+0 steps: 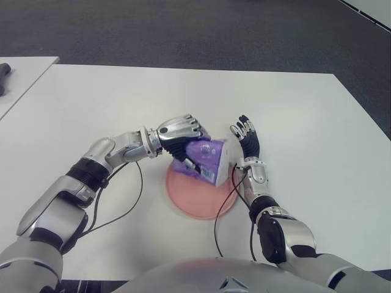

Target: Put the tissue paper into the plate.

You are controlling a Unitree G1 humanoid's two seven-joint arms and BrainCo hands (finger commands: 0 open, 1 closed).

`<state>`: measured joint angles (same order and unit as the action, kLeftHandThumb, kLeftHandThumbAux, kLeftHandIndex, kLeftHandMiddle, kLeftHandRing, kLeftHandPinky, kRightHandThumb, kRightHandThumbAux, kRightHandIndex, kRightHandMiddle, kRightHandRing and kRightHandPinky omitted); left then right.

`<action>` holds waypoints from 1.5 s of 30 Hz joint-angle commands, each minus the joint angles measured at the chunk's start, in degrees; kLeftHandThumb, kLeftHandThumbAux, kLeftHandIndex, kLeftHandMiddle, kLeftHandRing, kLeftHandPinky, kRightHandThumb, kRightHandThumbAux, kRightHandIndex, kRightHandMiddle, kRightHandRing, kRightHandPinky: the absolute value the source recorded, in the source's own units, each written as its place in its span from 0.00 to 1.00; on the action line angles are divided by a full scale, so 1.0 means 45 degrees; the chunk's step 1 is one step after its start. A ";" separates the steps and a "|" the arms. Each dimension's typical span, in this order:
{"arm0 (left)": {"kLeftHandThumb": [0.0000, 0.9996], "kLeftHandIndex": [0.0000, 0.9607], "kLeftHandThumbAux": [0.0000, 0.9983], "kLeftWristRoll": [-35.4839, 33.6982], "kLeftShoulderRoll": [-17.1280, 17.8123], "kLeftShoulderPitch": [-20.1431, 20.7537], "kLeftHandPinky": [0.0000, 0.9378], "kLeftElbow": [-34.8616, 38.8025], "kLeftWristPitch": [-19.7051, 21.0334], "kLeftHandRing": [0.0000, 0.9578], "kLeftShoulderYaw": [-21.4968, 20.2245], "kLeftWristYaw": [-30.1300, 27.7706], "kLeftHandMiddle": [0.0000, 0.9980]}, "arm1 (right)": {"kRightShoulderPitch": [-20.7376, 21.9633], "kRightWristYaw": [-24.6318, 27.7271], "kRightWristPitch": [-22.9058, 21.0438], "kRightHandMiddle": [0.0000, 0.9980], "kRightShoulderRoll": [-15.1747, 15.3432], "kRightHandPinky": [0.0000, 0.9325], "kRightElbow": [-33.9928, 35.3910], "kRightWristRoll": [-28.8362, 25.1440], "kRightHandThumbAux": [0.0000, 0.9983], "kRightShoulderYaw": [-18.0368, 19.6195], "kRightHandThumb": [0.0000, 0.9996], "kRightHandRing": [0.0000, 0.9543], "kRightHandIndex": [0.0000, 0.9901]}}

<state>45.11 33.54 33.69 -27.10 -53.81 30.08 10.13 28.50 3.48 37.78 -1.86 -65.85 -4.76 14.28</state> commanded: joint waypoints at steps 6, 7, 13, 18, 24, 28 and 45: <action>0.74 0.46 0.70 0.1040 0.0786 -0.0277 0.82 0.1262 0.0825 0.86 -0.0044 -0.1741 0.82 | -0.1459 0.0024 -0.1010 0.12 -0.0277 0.11 -0.0924 -0.0305 0.65 0.0213 0.14 0.08 0.12; 0.74 0.46 0.70 0.1372 0.0843 -0.0503 0.81 0.1526 0.1038 0.86 0.0066 -0.1869 0.82 | -0.1473 0.0036 -0.0990 0.12 -0.0279 0.11 -0.0921 -0.0306 0.65 0.0223 0.14 0.08 0.12; 0.75 0.46 0.70 0.2478 0.1226 -0.0613 0.82 0.2086 0.1257 0.85 0.0610 -0.2646 0.81 | -0.1535 0.0117 -0.0899 0.11 -0.0330 0.11 -0.0895 -0.0329 0.65 0.0267 0.15 0.08 0.11; 0.75 0.46 0.69 0.2923 0.1426 -0.0274 0.86 0.2039 0.1009 0.86 0.1011 -0.3294 0.82 | -0.1557 0.0199 -0.0920 0.11 -0.0351 0.11 -0.0886 -0.0342 0.65 0.0285 0.15 0.08 0.10; 0.75 0.46 0.69 0.3210 0.1460 -0.0045 0.89 0.1887 0.0964 0.87 0.1405 -0.3723 0.83 | -0.1558 0.0138 -0.0886 0.12 -0.0397 0.10 -0.0857 -0.0340 0.64 0.0303 0.15 0.09 0.11; 0.75 0.46 0.69 0.3390 0.1399 0.0059 0.90 0.1894 0.1091 0.88 0.1808 -0.4255 0.83 | -0.1536 0.0120 -0.0949 0.12 -0.0409 0.10 -0.0843 -0.0356 0.63 0.0327 0.16 0.09 0.11; 0.73 0.46 0.70 0.4926 0.0616 -0.0974 0.75 0.0238 0.1988 0.78 0.2814 0.0223 0.77 | -0.1512 -0.0104 -0.1048 0.11 -0.0383 0.10 -0.0754 -0.0260 0.64 0.0256 0.17 0.08 0.10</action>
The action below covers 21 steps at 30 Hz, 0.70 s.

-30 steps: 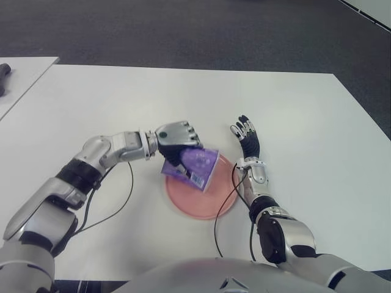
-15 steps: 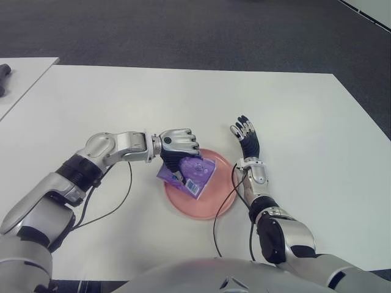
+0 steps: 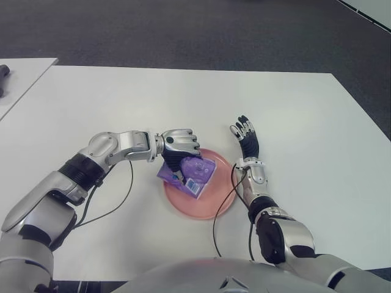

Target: Put the tissue paper into the plate.

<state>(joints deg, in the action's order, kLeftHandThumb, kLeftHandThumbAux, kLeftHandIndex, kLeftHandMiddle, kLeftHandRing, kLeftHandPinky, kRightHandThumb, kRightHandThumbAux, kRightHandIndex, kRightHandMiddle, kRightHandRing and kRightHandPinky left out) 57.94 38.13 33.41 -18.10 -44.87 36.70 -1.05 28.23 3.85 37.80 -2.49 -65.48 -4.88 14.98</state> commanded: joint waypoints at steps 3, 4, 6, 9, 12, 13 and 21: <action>0.71 0.45 0.70 0.2895 -0.0701 -0.0510 0.67 -0.3048 -0.0314 0.71 0.1993 0.5484 0.72 | -0.1484 -0.0136 -0.1086 0.11 -0.0228 0.10 -0.0814 -0.0241 0.64 0.0097 0.16 0.08 0.10; 0.70 0.45 0.70 0.2929 -0.0674 -0.0387 0.62 -0.3086 -0.0494 0.68 0.2049 0.5888 0.69 | -0.1489 -0.0129 -0.1089 0.11 -0.0223 0.11 -0.0814 -0.0239 0.64 0.0095 0.15 0.08 0.10; 0.56 0.42 0.66 0.3022 -0.0554 -0.0094 0.49 -0.3146 -0.0700 0.55 0.2175 0.6408 0.57 | -0.1498 -0.0124 -0.1077 0.11 -0.0212 0.11 -0.0822 -0.0214 0.64 0.0078 0.15 0.08 0.10; 0.30 0.28 0.59 0.3354 -0.0457 0.0193 0.22 -0.3335 -0.0480 0.28 0.2447 0.6797 0.33 | -0.1492 -0.0132 -0.1082 0.11 -0.0200 0.10 -0.0844 -0.0188 0.65 0.0056 0.14 0.08 0.11; 0.15 0.16 0.56 0.3513 -0.0520 0.0328 0.08 -0.3693 -0.0149 0.12 0.2720 0.6955 0.18 | -0.1451 -0.0128 -0.1173 0.10 -0.0182 0.10 -0.0881 -0.0193 0.66 0.0056 0.14 0.08 0.11; 0.11 0.12 0.55 0.3489 -0.0558 0.0276 0.05 -0.3809 -0.0010 0.08 0.2779 0.6931 0.14 | -0.1413 -0.0107 -0.1235 0.10 -0.0166 0.10 -0.0919 -0.0208 0.66 0.0067 0.14 0.07 0.11; 0.02 0.01 0.54 0.2820 -0.0931 0.0040 0.00 -0.4605 0.0153 0.00 0.2925 0.7461 0.05 | -0.1260 -0.0049 -0.1434 0.07 -0.0080 0.07 -0.1063 -0.0199 0.70 0.0076 0.11 0.04 0.10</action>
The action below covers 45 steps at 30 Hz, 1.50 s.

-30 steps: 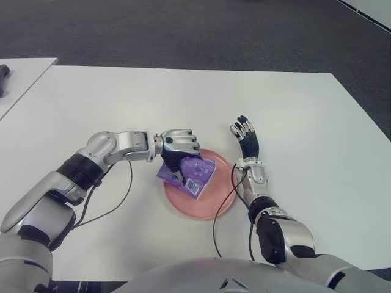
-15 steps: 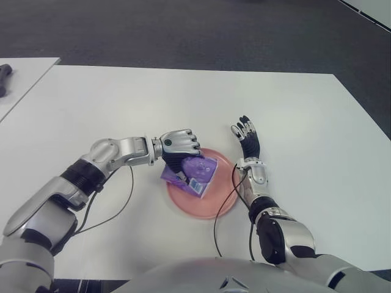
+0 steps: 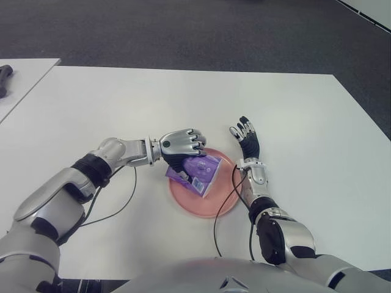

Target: Put the tissue paper into the plate.

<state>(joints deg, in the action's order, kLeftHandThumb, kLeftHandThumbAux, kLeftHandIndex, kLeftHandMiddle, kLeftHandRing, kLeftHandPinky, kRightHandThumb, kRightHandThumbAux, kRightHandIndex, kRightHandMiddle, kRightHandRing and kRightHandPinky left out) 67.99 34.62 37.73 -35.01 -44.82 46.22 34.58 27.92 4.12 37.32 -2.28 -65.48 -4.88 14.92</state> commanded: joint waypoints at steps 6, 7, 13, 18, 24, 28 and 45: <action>0.04 0.01 0.58 0.0429 -0.0300 -0.0892 0.00 -0.1215 0.0054 0.00 0.0878 -0.0030 0.04 | -0.1185 -0.0135 -0.1350 0.06 -0.0054 0.08 -0.1123 -0.0091 0.71 -0.0010 0.10 0.04 0.09; 0.05 0.01 0.59 0.0401 -0.0332 -0.0882 0.00 -0.1301 0.0030 0.00 0.0883 0.0054 0.04 | -0.1183 -0.0105 -0.1353 0.06 -0.0038 0.08 -0.1140 -0.0098 0.72 -0.0011 0.10 0.04 0.09; 0.04 0.01 0.60 0.0194 -0.0415 -0.0834 0.00 -0.1562 -0.0062 0.00 0.0847 0.0377 0.03 | -0.1161 -0.0002 -0.1352 0.06 -0.0001 0.08 -0.1192 -0.0150 0.75 0.0006 0.09 0.04 0.09; 0.01 0.00 0.59 0.0078 -0.0453 -0.0901 0.00 -0.1595 0.0000 0.00 0.0752 0.0879 0.02 | -0.1128 0.0125 -0.1417 0.06 -0.0006 0.09 -0.1233 -0.0238 0.77 0.0072 0.08 0.04 0.09; 0.00 0.00 0.55 -0.0110 -0.0415 -0.0964 0.00 -0.1500 0.0112 0.00 0.0544 0.1215 0.00 | -0.1100 0.0223 -0.1382 0.05 -0.0038 0.09 -0.1272 -0.0323 0.79 0.0172 0.08 0.04 0.09; 0.00 0.00 0.52 -0.0670 -0.0341 -0.1048 0.00 -0.1396 -0.0124 0.00 0.0213 0.0915 0.00 | -0.1085 0.0280 -0.1339 0.06 -0.0042 0.10 -0.1304 -0.0309 0.79 0.0196 0.08 0.04 0.09; 0.03 0.00 0.45 -0.2340 -0.0082 -0.1720 0.00 -0.0228 -0.0268 0.00 -0.0839 -0.0765 0.00 | -0.1027 0.0485 -0.1296 0.05 -0.0009 0.09 -0.1411 -0.0241 0.80 0.0224 0.06 0.04 0.09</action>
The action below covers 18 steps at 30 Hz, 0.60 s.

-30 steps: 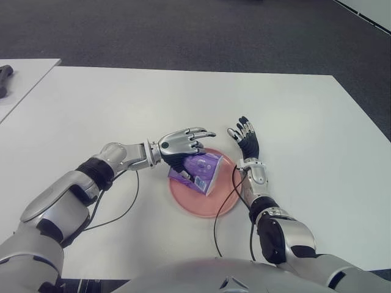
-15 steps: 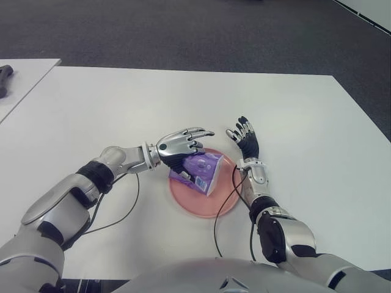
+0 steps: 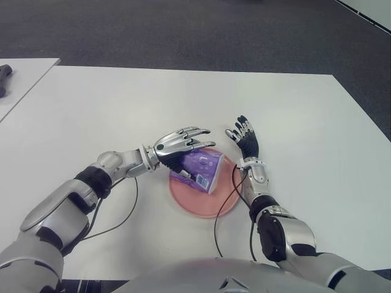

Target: Put the tissue paper into the plate.

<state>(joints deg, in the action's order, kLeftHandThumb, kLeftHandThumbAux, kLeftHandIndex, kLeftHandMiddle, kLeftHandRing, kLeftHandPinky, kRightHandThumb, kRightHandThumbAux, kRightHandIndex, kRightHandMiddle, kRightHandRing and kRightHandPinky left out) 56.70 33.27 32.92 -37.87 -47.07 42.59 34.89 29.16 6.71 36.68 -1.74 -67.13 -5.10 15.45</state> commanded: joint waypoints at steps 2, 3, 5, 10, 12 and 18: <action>0.04 0.00 0.42 0.0097 0.0278 -0.0797 0.00 0.0845 0.0385 0.00 -0.0243 -0.1098 0.00 | -0.1323 -0.0098 -0.1021 0.05 -0.0145 0.10 -0.1040 -0.0187 0.80 0.0110 0.06 0.04 0.08; 0.05 0.00 0.41 0.0074 0.0291 -0.0855 0.00 0.0980 0.0424 0.00 -0.0323 -0.1203 0.00 | -0.1329 -0.0102 -0.0989 0.05 -0.0149 0.10 -0.1038 -0.0186 0.80 0.0112 0.06 0.04 0.08; 0.05 0.00 0.38 -0.0105 0.0330 -0.0993 0.00 0.1354 0.0498 0.00 -0.0529 -0.1534 0.00 | -0.1351 -0.0105 -0.0906 0.05 -0.0174 0.09 -0.1025 -0.0163 0.80 0.0092 0.06 0.04 0.08; 0.07 0.00 0.31 -0.0304 0.0348 -0.1267 0.00 0.2077 0.0694 0.00 -0.0967 -0.2138 0.00 | -0.1396 -0.0169 -0.0765 0.06 -0.0189 0.10 -0.0989 -0.0079 0.79 0.0015 0.05 0.05 0.08; 0.07 0.00 0.28 -0.0395 0.0361 -0.1350 0.00 0.2400 0.0764 0.00 -0.1144 -0.2344 0.00 | -0.1408 -0.0195 -0.0703 0.06 -0.0196 0.10 -0.0964 -0.0074 0.78 0.0006 0.05 0.05 0.08; 0.08 0.00 0.24 -0.0600 0.0330 -0.1541 0.00 0.3117 0.0858 0.00 -0.1701 -0.2760 0.00 | -0.1405 -0.0210 -0.0612 0.07 -0.0216 0.11 -0.0943 -0.0113 0.77 0.0010 0.05 0.06 0.08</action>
<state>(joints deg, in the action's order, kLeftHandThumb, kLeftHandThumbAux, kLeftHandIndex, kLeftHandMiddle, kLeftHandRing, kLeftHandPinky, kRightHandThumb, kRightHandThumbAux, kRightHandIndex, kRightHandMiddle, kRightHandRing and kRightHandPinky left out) 54.74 34.43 27.27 -25.19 -43.63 36.11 24.10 29.21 6.49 37.37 -1.70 -67.12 -4.91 15.07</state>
